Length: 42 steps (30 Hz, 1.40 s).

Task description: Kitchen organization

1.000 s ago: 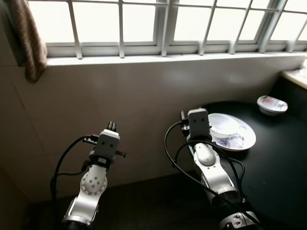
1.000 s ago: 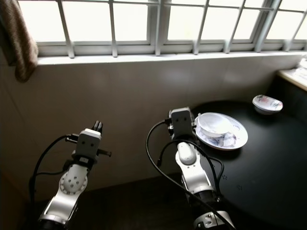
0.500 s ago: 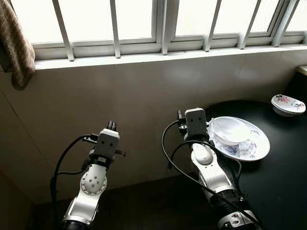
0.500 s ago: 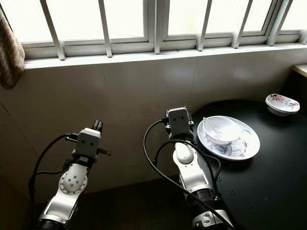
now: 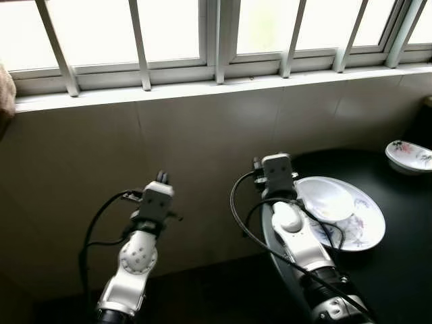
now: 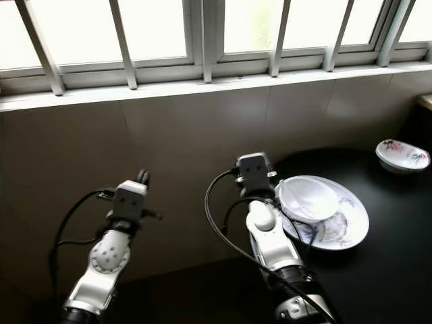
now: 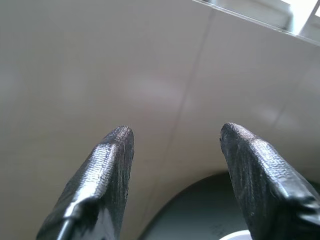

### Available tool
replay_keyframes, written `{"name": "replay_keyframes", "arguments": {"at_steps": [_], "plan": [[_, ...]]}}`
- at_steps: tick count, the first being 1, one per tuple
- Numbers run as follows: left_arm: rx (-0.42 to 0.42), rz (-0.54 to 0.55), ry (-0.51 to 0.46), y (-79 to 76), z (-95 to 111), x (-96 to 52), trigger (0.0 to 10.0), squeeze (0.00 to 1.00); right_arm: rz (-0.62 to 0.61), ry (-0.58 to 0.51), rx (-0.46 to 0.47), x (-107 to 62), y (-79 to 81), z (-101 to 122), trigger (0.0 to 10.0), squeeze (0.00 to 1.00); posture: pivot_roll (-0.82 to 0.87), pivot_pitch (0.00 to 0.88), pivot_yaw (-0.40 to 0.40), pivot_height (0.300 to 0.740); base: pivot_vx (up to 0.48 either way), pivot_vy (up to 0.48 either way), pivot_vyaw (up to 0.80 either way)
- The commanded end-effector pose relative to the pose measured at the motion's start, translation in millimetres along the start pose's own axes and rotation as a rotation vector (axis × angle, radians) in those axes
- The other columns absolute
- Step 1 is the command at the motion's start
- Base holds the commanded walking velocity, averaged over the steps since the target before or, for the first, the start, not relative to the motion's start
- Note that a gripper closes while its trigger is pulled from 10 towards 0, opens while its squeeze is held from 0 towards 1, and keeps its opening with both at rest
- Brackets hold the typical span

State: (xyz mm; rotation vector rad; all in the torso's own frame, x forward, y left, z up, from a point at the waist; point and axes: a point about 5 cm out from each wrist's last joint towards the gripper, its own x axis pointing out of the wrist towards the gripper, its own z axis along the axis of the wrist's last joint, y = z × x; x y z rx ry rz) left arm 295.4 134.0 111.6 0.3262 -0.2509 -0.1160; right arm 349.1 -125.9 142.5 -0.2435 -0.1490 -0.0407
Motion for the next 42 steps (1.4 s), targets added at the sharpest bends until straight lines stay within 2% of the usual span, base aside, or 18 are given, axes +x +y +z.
{"name": "replay_keyframes", "arguments": {"at_steps": [1,11,19,26,28,30,42], "plan": [[0.02,0.017,-0.003,9.0,-0.6,0.5,10.0,0.0,0.02,-0.023,0.01,0.8,8.8,6.8,10.0,0.0,-0.05,0.0,-0.016,0.74,0.27,0.0,0.0],[0.022,0.005,0.002,5.6,-1.6,0.7,10.0,0.0,0.011,-0.033,0.005,1.0,7.5,8.0,10.0,0.0,-0.05,0.0,-0.017,0.74,0.129,0.0,0.0],[0.028,-0.001,0.011,4.1,-3.6,-0.3,10.0,0.0,-0.068,0.036,-0.052,1.8,-2.5,-1.0,10.0,0.0,-0.05,0.0,-0.017,0.74,0.0,0.0,-0.2],[0.031,-0.004,0.021,3.7,-5.8,-1.4,10.0,0.0,-0.118,0.056,-0.158,2.7,-11.5,-2.9,10.0,0.0,-0.05,0.0,-0.017,0.74,0.0,0.0,-0.8],[0.032,-0.009,0.027,2.8,-6.6,-1.4,10.0,0.0,-0.121,0.002,-0.28,4.1,-13.7,3.6,10.0,0.0,-0.06,0.0,-0.016,0.74,0.0,0.0,0.0],[0.033,-0.011,0.029,2.3,-7.2,-1.1,10.0,0.0,-0.124,-0.001,-0.334,4.8,-14.1,4.8,10.0,0.0,-0.06,0.0,-0.018,0.74,0.0,0.0,0.0],[0.034,-0.017,0.041,1.3,-9.8,-2.8,10.0,0.0,-0.106,0.091,-0.342,1.5,-16.5,-8.4,10.0,0.0,-0.06,0.0,-0.02,0.74,0.0,0.0,-0.05]]}}
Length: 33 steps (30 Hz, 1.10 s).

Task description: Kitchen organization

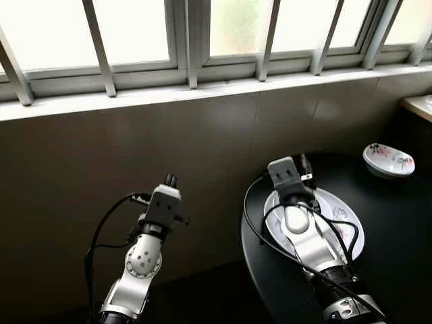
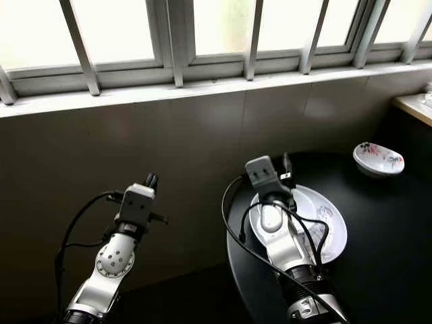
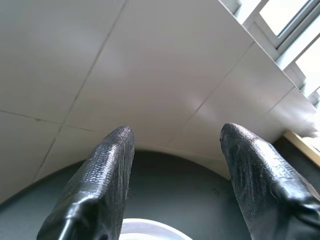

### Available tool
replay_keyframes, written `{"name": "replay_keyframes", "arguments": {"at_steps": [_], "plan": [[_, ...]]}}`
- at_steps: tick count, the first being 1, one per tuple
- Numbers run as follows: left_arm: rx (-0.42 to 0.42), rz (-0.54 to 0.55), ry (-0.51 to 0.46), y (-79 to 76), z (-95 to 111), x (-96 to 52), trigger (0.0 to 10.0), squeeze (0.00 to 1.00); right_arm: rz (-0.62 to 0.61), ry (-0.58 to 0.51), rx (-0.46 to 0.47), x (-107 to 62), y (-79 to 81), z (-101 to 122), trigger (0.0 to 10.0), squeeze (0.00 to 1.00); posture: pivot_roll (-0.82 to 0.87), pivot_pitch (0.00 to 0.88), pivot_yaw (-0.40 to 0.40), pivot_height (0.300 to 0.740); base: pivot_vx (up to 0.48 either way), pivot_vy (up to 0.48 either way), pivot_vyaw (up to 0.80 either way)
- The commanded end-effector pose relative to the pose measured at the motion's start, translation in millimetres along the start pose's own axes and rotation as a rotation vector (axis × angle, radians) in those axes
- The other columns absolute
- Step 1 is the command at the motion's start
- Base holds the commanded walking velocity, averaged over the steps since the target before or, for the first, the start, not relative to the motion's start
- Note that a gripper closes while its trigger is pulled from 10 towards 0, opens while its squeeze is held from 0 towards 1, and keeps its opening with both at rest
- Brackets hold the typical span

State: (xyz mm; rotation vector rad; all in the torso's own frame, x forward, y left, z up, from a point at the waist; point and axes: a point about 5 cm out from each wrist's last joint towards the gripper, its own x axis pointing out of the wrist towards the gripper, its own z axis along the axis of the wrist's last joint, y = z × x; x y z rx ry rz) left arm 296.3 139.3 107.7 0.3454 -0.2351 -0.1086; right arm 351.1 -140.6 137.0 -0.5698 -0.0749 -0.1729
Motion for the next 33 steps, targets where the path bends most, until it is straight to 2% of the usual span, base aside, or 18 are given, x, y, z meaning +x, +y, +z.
{"name": "replay_keyframes", "arguments": {"at_steps": [1,5,8,11,16,21,24,30,31,32,33], "plan": [[0.016,-0.021,0.025,-2.4,-4.9,-2.2,10.0,0.0,-0.01,0.02,-0.012,0.6,-5.0,-0.8,10.0,0.0,-0.06,0.0,-0.021,0.74,0.0,0.0,0.0],[0.017,-0.023,0.034,-2.4,-6.6,-3.1,10.0,0.0,-0.008,0.079,0.02,0.0,-10.7,-6.6,10.0,0.0,-0.06,0.0,-0.022,0.74,0.0,0.0,0.0],[0.016,-0.027,0.042,-4.8,-7.9,-3.6,10.0,0.0,-0.002,0.115,0.038,-2.6,-12.4,-15.0,10.0,0.0,-0.07,0.0,-0.02,0.74,0.0,0.0,-0.79],[0.014,-0.032,0.042,-6.4,-8.0,-3.6,10.0,0.0,0.002,0.112,0.025,-3.6,-12.7,-16.7,10.0,0.0,-0.07,0.0,-0.02,0.74,0.0,0.0,-0.8],[0.012,-0.033,0.042,-6.1,-7.8,-2.6,10.0,0.0,0.052,0.065,0.076,-6.0,-9.6,-6.4,10.0,0.0,-0.07,0.0,-0.018,0.74,0.0,0.0,-0.8],[0.009,-0.033,0.045,-6.1,-8.4,-2.6,10.0,0.0,0.083,0.019,0.109,-7.0,-8.8,0.0,10.0,0.0,-0.07,0.0,-0.021,0.74,0.0,0.0,0.0],[0.007,-0.034,0.048,-6.5,-9.2,-3.2,10.0,0.0,0.101,-0.018,0.13,-7.4,-12.9,1.9,10.0,0.0,-0.08,0.0,-0.022,0.74,0.0,0.0,0.0],[0.008,-0.039,0.054,-8.5,-10.3,-3.7,10.0,0.0,0.141,0.043,0.152,-1.8,-24.6,-7.0,10.0,0.0,-0.08,0.0,-0.024,0.74,0.0,0.0,0.0],[0.009,-0.04,0.055,-8.7,-10.6,-3.9,10.0,0.0,0.159,0.061,0.155,0.2,-29.4,-9.7,10.0,0.0,-0.07,0.0,-0.027,0.74,0.0,0.0,0.0],[0.01,-0.038,0.059,-7.8,-11.5,-4.6,10.0,0.0,0.21,0.064,0.136,3.7,-41.6,-9.7,10.0,0.0,-0.08,0.0,-0.028,0.74,0.0,0.0,0.0],[0.01,-0.038,0.059,-7.8,-11.5,-4.6,10.0,0.0,0.21,0.064,0.136,3.7,-41.6,-9.7,10.0,0.0,-0.08,0.0,-0.028,0.74,0.0,0.0,0.0]]}}
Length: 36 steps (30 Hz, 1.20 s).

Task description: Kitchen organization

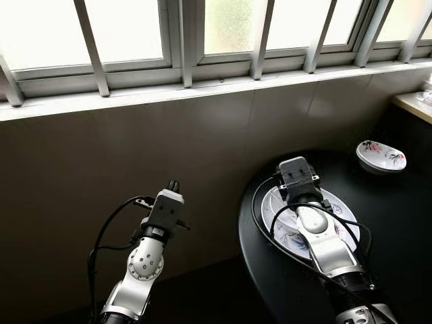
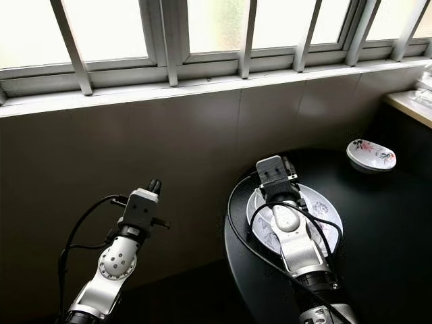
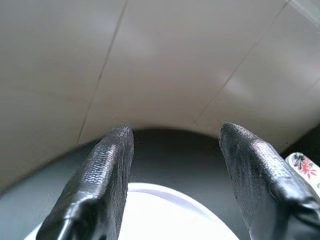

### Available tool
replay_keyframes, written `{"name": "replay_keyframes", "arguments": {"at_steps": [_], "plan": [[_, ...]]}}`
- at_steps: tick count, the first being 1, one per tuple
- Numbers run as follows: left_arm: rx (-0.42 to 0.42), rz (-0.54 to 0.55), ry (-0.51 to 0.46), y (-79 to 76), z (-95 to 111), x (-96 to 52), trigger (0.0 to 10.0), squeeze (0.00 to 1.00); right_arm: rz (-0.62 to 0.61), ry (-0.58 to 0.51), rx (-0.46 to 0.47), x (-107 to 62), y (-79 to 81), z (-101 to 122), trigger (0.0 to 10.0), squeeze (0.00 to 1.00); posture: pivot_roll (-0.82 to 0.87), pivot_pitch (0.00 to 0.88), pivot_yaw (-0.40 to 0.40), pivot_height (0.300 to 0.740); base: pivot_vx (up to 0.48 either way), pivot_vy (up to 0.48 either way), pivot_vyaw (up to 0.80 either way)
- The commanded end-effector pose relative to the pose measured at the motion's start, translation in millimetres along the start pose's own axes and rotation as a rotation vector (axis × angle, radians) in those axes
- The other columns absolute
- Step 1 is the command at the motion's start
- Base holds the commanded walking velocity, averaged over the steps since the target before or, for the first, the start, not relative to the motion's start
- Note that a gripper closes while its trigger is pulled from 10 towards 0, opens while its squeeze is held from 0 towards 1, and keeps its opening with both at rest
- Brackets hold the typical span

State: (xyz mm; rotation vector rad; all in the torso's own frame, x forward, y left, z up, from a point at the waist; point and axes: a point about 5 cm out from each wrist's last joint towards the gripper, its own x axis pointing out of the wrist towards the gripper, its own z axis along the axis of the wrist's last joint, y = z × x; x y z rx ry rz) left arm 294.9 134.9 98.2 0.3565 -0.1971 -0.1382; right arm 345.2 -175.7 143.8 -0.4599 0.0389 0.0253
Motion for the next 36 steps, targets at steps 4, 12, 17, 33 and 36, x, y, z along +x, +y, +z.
{"name": "replay_keyframes", "arguments": {"at_steps": [4,12,17,33,36], "plan": [[0.01,-0.002,0.04,1.3,-8.1,-3.5,10.0,0.0,0.141,0.009,-0.026,-2.9,-19.4,10.0,10.0,0.0,-0.09,0.0,-0.029,0.74,0.0,0.0,0.0],[0.006,-0.014,0.046,-3.1,-9.2,-2.2,10.0,0.0,0.334,0.088,-0.014,-15.5,-36.4,1.2,10.0,0.0,-0.1,0.0,-0.019,0.74,0.0,0.0,0.0],[0.006,-0.029,0.046,-5.8,-9.3,-0.4,10.0,0.0,0.491,0.124,-0.066,-22.8,-34.5,-1.6,10.0,0.0,-0.11,0.0,-0.012,0.74,0.0,0.0,0.0],[0.02,-0.031,0.044,-2.1,-11.2,1.8,10.0,0.0,0.555,0.193,-0.215,-3.2,-62.0,-4.7,10.0,0.0,-0.09,0.0,-0.011,0.74,0.0,0.0,0.0],[0.024,-0.03,0.048,-1.8,-12.1,0.9,10.0,0.0,0.519,0.204,-0.173,4.8,-76.7,-2.0,10.0,0.0,-0.09,0.0,-0.012,0.74,0.0,0.0,0.0]]}}
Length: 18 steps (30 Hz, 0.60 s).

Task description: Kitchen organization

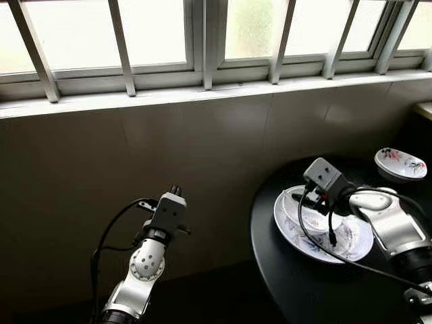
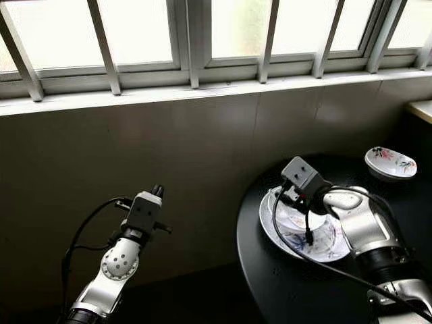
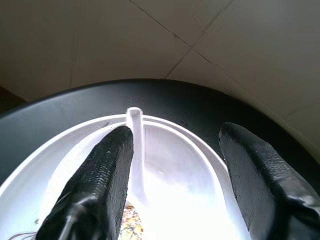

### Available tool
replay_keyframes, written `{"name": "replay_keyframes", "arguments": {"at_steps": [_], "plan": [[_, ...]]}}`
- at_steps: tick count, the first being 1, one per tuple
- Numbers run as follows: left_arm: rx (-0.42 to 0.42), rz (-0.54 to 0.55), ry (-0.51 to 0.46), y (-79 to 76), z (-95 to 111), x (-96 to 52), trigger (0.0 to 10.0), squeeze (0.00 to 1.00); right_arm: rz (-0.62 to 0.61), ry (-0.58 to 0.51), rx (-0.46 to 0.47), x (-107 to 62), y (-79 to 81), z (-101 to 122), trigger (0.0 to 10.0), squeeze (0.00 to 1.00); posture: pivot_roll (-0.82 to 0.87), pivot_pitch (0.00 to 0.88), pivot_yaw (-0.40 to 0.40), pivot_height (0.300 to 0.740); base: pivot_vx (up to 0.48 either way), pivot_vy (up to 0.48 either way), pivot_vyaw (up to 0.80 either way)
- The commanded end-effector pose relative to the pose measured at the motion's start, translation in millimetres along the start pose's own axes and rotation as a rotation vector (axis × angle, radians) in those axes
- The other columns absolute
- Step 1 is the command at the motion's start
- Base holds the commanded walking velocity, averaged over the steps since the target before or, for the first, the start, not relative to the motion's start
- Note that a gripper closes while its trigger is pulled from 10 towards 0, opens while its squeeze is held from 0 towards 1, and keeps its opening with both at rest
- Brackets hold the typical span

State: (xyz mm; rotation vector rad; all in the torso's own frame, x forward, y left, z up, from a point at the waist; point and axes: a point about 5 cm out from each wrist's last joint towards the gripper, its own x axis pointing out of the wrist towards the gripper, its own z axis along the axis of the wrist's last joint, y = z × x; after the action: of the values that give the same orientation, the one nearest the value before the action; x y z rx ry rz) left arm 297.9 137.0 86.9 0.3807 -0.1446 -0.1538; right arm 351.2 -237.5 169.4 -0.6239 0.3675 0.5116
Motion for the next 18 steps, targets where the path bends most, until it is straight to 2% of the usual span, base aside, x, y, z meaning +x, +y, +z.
{"name": "replay_keyframes", "arguments": {"at_steps": [1,3,6,18], "plan": [[0.006,-0.002,-0.001,0.1,-0.6,0.1,10.0,0.0,-0.009,-0.006,0.042,-4.0,-11.3,-1.5,10.0,0.0,-0.09,0.0,-0.015,0.74,0.0,0.0,0.0],[0.006,0.0,-0.001,0.4,-0.8,-0.2,10.0,0.0,0.009,0.002,0.074,-2.9,-12.7,-5.2,10.0,0.0,-0.09,0.0,-0.017,0.74,0.0,0.0,0.0],[0.007,0.005,0.001,1.3,-1.1,-0.6,10.0,0.0,0.05,0.043,0.065,-0.6,-10.2,-15.3,10.0,0.0,-0.08,0.0,-0.018,0.74,0.0,0.0,0.0],[0.012,0.006,0.0,2.9,-1.0,-0.2,10.0,0.0,0.033,0.108,0.092,16.7,-5.6,-28.7,10.0,0.0,-0.07,0.0,-0.016,0.74,0.0,0.0,0.0]]}}
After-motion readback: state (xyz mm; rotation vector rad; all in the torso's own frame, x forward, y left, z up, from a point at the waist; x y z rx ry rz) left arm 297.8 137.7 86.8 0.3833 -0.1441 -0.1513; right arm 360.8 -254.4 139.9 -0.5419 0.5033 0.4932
